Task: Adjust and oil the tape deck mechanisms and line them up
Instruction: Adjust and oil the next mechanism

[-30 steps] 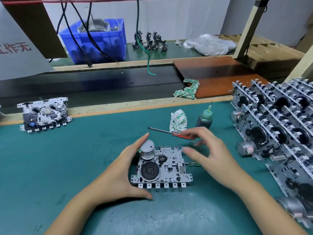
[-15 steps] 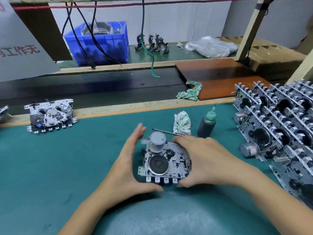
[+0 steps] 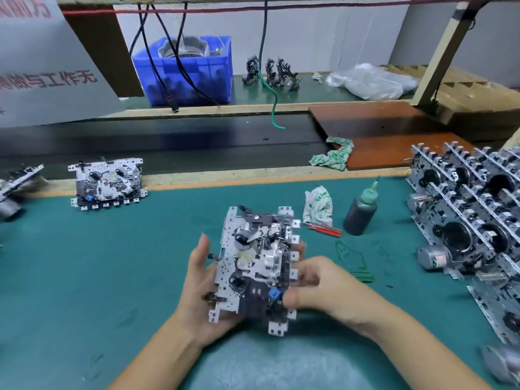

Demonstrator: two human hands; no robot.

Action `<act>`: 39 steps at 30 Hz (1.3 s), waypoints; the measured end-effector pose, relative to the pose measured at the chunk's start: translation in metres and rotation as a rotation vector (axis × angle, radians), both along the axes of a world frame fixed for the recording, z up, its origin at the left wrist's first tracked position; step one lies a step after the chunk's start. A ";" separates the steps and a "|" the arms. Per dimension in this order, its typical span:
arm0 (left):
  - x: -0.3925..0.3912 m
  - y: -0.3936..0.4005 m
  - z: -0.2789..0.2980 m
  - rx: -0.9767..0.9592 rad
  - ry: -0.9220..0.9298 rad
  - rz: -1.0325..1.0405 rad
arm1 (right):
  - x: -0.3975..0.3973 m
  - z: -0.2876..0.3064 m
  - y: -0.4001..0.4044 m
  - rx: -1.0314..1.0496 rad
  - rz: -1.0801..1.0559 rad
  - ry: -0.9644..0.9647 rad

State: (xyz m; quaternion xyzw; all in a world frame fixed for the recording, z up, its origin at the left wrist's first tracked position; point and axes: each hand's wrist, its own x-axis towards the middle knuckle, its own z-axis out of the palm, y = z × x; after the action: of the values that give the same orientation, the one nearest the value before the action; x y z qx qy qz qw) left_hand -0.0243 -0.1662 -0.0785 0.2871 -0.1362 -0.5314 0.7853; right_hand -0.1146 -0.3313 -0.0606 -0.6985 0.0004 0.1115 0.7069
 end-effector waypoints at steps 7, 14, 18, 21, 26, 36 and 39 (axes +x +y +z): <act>0.009 -0.002 -0.002 -0.012 -0.023 0.123 | -0.002 -0.010 -0.040 -1.114 -0.257 -0.202; 0.009 -0.004 -0.010 0.070 0.032 0.117 | 0.000 -0.018 -0.046 -0.990 -0.346 -0.152; 0.007 -0.005 -0.014 0.135 0.093 0.100 | -0.002 -0.006 -0.032 -0.380 -0.239 -0.059; 0.006 -0.006 -0.015 0.198 0.116 0.090 | -0.001 -0.006 -0.018 -0.137 -0.079 0.064; 0.007 -0.007 -0.015 0.257 0.146 0.080 | -0.002 -0.006 -0.012 -0.033 0.023 0.292; 0.008 -0.008 -0.014 0.269 0.115 0.045 | -0.001 -0.004 -0.009 -0.100 0.024 0.290; 0.007 -0.008 -0.014 0.277 0.107 0.050 | -0.002 -0.004 -0.008 -0.149 0.029 0.275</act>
State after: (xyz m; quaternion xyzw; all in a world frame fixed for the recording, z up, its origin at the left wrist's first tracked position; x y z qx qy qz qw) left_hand -0.0168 -0.1743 -0.0927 0.3672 -0.0121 -0.5399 0.7573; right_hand -0.1162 -0.3398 -0.0651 -0.7270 0.0953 0.2160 0.6448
